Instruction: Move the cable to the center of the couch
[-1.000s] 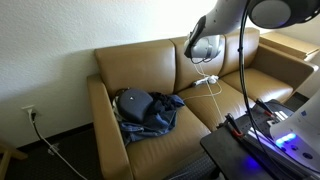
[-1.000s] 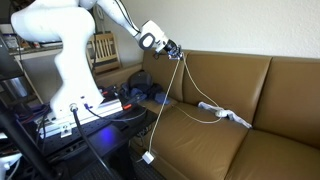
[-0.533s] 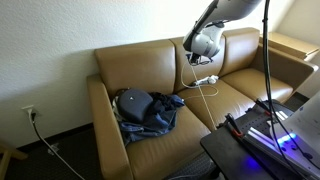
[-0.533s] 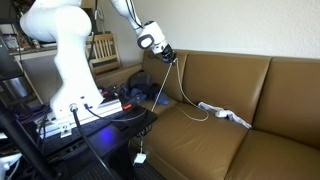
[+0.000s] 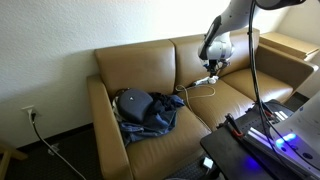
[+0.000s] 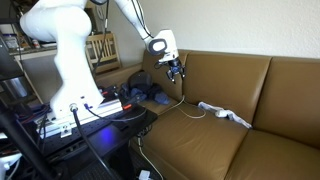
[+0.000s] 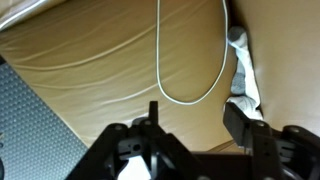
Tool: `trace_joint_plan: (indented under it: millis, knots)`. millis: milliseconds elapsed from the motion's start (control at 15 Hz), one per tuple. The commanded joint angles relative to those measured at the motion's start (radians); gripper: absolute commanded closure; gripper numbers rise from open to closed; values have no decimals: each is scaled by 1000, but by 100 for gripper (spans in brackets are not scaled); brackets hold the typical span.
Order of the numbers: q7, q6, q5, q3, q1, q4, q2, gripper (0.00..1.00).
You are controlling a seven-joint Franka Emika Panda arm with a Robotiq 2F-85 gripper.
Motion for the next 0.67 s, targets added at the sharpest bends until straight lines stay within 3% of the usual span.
trace_joint_plan:
  millis: [0, 133, 267, 533, 600]
  knots:
    - [121, -138, -278, -131, 91, 7, 16, 1]
    - [140, -166, -461, -159, 102, 12, -25, 0]
    - [146, -84, -560, -162, 102, 9, -81, 0]
    - [137, 92, -636, -161, 125, -29, -238, 0]
    - [171, 39, -632, -145, 93, 26, -145, 0]
